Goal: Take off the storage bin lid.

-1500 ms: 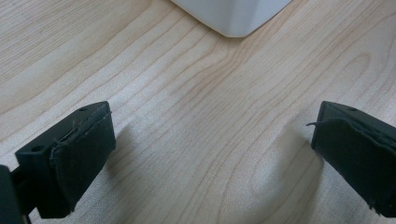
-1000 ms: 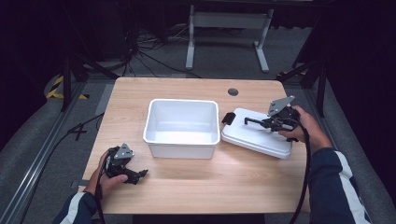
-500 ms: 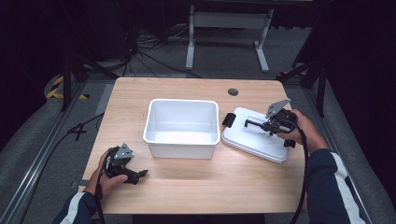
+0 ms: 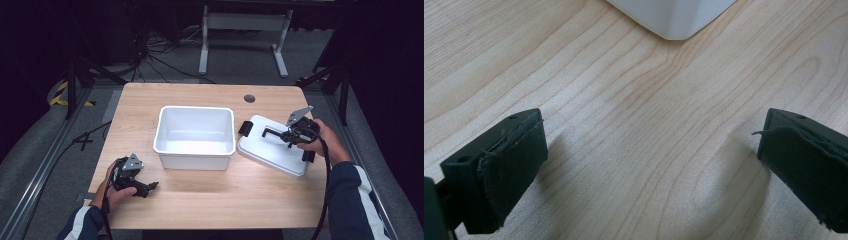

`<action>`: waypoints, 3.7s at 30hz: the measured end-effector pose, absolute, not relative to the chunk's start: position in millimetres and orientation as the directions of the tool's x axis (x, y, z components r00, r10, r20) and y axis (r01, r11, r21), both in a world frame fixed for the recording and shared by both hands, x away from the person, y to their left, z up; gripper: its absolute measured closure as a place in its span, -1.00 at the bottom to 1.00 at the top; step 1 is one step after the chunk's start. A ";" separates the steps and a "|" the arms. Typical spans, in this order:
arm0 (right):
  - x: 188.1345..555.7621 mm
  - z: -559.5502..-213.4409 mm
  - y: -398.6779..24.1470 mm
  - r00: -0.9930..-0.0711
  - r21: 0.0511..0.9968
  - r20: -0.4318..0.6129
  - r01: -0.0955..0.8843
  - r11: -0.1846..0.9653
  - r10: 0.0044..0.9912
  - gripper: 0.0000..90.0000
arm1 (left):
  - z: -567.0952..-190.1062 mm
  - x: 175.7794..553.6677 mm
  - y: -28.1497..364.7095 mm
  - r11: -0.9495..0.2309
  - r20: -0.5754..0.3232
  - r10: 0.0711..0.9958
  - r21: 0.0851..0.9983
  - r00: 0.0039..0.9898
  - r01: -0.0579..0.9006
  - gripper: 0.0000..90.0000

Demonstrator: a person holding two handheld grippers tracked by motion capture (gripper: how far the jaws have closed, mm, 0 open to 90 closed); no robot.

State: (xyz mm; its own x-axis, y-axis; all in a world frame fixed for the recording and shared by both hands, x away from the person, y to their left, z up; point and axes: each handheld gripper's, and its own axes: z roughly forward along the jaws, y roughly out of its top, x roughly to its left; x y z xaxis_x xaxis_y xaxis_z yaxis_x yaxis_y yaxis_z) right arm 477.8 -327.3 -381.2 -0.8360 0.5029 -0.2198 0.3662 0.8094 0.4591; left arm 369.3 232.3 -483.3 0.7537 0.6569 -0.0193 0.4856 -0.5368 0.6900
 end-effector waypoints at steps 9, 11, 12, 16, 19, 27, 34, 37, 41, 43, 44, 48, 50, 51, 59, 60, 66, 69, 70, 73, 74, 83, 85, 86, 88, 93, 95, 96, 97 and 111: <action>474.3 -372.7 -319.3 -0.837 0.472 -0.230 0.351 0.809 0.497 0.64 | -483.2 369.2 232.3 -0.537 -0.019 0.657 0.690 0.754 0.485 -1.00; 472.4 -369.8 -317.5 -0.838 0.477 -0.233 0.343 0.809 0.493 0.61 | -483.2 369.3 232.3 -0.537 -0.019 0.657 0.690 0.754 0.485 -1.00; 471.1 -368.0 -316.8 -0.837 0.480 -0.233 0.343 0.807 0.495 0.60 | -483.2 369.3 232.3 -0.537 -0.019 0.657 0.690 0.754 0.485 -1.00; 464.6 -362.0 -312.9 -0.842 0.482 -0.247 0.323 0.814 0.480 0.57 | -483.2 369.2 232.3 -0.537 -0.019 0.657 0.690 0.754 0.485 -1.00; 460.5 -358.6 -311.6 -0.843 0.491 -0.245 0.317 0.812 0.478 0.55 | -483.2 369.2 232.3 -0.537 -0.019 0.657 0.690 0.754 0.485 -1.00; 450.4 -353.8 -313.8 -0.832 0.517 -0.238 0.329 0.790 0.502 0.46 | -483.0 369.7 232.1 -0.539 -0.018 0.656 0.689 0.755 0.485 -1.00; 437.1 -352.3 -314.0 -0.825 0.526 -0.248 0.325 0.786 0.507 0.37 | -483.1 369.5 232.1 -0.538 -0.018 0.656 0.689 0.754 0.485 -1.00; 431.5 -353.0 -315.3 -0.826 0.532 -0.246 0.322 0.783 0.507 0.35 | -483.1 369.6 232.1 -0.538 -0.017 0.656 0.690 0.754 0.484 -1.00; 425.4 -354.2 -317.8 -0.825 0.542 -0.242 0.322 0.776 0.511 0.33 | -483.1 369.6 232.1 -0.539 -0.017 0.656 0.690 0.755 0.484 -1.00; 421.7 -355.4 -320.2 -0.819 0.550 -0.241 0.327 0.769 0.521 0.30 | -483.1 369.5 232.1 -0.538 -0.018 0.656 0.690 0.754 0.484 -1.00; 419.9 -355.8 -321.1 -0.817 0.550 -0.238 0.332 0.767 0.525 0.29 | -483.1 369.6 232.1 -0.539 -0.016 0.656 0.690 0.755 0.483 -1.00; 413.1 -356.0 -325.5 -0.809 0.561 -0.238 0.337 0.756 0.538 0.24 | -483.1 369.5 232.1 -0.538 -0.017 0.657 0.690 0.754 0.484 -1.00; 408.6 -356.7 -328.9 -0.802 0.573 -0.236 0.342 0.745 0.549 0.20 | -483.2 369.4 232.0 -0.537 -0.018 0.657 0.691 0.753 0.485 -1.00; 407.0 -356.9 -330.0 -0.798 0.575 -0.234 0.346 0.741 0.555 0.19 | -483.2 369.4 232.0 -0.537 -0.017 0.657 0.691 0.754 0.484 -1.00; 393.7 -362.1 -340.9 -0.782 0.587 -0.238 0.357 0.727 0.576 0.07 | -483.1 369.5 232.2 -0.540 -0.013 0.656 0.690 0.755 0.481 -1.00; 391.2 -362.7 -342.1 -0.779 0.587 -0.244 0.355 0.728 0.577 0.04 | -483.2 369.4 232.0 -0.537 -0.017 0.657 0.691 0.754 0.484 -1.00; 380.8 -365.0 -349.1 -0.768 0.605 -0.254 0.348 0.716 0.587 0.00 | -483.2 369.4 232.0 -0.537 -0.017 0.657 0.691 0.754 0.484 -1.00; 376.7 -367.1 -352.1 -0.761 0.612 -0.259 0.346 0.711 0.594 -0.02 | -483.2 369.4 232.0 -0.537 -0.017 0.657 0.691 0.754 0.484 -1.00; 375.0 -368.5 -353.5 -0.759 0.613 -0.258 0.349 0.708 0.598 -0.02 | -483.2 369.4 232.0 -0.537 -0.018 0.657 0.691 0.753 0.484 -1.00; 371.8 -372.0 -356.8 -0.750 0.614 -0.264 0.354 0.705 0.607 -0.03 | -483.2 369.4 232.1 -0.537 -0.017 0.657 0.691 0.754 0.484 -1.00; 370.8 -373.0 -358.3 -0.745 0.620 -0.262 0.357 0.698 0.614 -0.04 | -483.2 369.4 232.0 -0.537 -0.018 0.657 0.691 0.753 0.484 -1.00; 358.6 -383.6 -367.7 -0.731 0.644 -0.250 0.364 0.673 0.635 -0.10 | -483.2 369.4 232.0 -0.537 -0.018 0.657 0.691 0.753 0.484 -1.00; 356.3 -386.4 -369.3 -0.728 0.650 -0.247 0.366 0.666 0.640 -0.11 | -483.2 369.4 232.0 -0.537 -0.018 0.657 0.691 0.753 0.485 -1.00; 354.9 -388.6 -370.5 -0.725 0.654 -0.230 0.379 0.655 0.649 -0.12 | -483.2 369.4 232.1 -0.538 -0.017 0.657 0.691 0.754 0.484 -1.00; 353.0 -393.0 -372.9 -0.718 0.660 -0.227 0.383 0.646 0.658 -0.18 | -483.2 369.5 232.1 -0.538 -0.016 0.656 0.690 0.754 0.483 -1.00; 347.3 -405.6 -378.3 -0.706 0.656 -0.216 0.407 0.635 0.675 -0.21 | -482.9 369.6 232.3 -0.542 -0.011 0.655 0.690 0.756 0.480 -1.00; 345.2 -411.1 -380.6 -0.706 0.652 -0.221 0.406 0.641 0.673 -0.19 | -483.2 369.4 232.1 -0.538 -0.018 0.657 0.690 0.754 0.485 -1.00; 344.5 -412.7 -381.7 -0.707 0.653 -0.217 0.407 0.638 0.673 -0.19 | -483.2 369.4 232.1 -0.538 -0.018 0.657 0.690 0.754 0.485 -1.00; 343.6 -415.4 -383.3 -0.706 0.661 -0.202 0.412 0.627 0.678 -0.18 | -483.2 369.4 232.0 -0.537 -0.017 0.657 0.691 0.754 0.484 -1.00; 334.1 -445.0 -397.9 -0.677 0.681 -0.146 0.460 0.570 0.721 -0.23 | -483.2 369.4 232.0 -0.537 -0.018 0.657 0.690 0.753 0.485 -1.00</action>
State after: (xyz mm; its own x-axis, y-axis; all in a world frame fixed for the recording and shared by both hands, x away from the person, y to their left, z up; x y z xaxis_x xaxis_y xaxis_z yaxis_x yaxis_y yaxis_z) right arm 334.1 -397.9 -445.0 -0.6771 0.7213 -0.1460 0.4600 0.5696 0.6812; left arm 369.4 232.0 -483.2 0.7534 0.6573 -0.0176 0.4848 -0.5371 0.6903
